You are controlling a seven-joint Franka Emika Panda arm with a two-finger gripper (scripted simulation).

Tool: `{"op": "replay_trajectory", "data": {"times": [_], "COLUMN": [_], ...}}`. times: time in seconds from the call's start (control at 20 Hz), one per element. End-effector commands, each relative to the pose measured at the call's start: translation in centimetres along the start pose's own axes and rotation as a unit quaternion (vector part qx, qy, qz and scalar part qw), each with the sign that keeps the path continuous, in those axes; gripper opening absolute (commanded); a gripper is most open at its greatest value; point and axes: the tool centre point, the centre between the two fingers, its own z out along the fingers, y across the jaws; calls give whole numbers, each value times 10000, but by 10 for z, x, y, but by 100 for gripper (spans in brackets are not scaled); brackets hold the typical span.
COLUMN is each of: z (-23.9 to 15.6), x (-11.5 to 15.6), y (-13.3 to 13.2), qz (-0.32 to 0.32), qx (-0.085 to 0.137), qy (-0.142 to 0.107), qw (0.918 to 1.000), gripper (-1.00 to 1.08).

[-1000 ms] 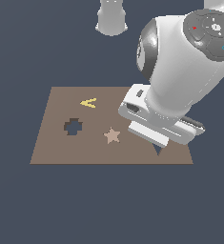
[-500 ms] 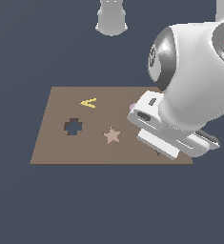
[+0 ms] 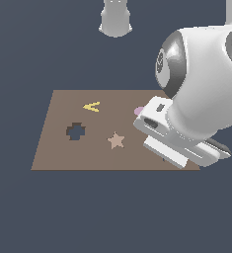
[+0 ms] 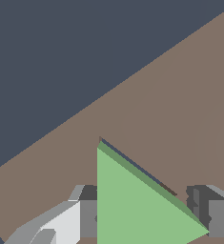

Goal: Insert a designated object into the corresponding slot on a board.

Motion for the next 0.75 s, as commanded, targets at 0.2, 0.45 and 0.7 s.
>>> {"op": "replay_trajectory", "data": {"times": [0.2,0.45,0.7], "z": [9,9,9], "x": [1,1,1], "y": [-1,-1,-1], "qz": [7,7,7], "qx": [6,6,6], "qy": [-4,-4,-4], "qw": [10000,10000,10000], "gripper": [-100,100,100]}}
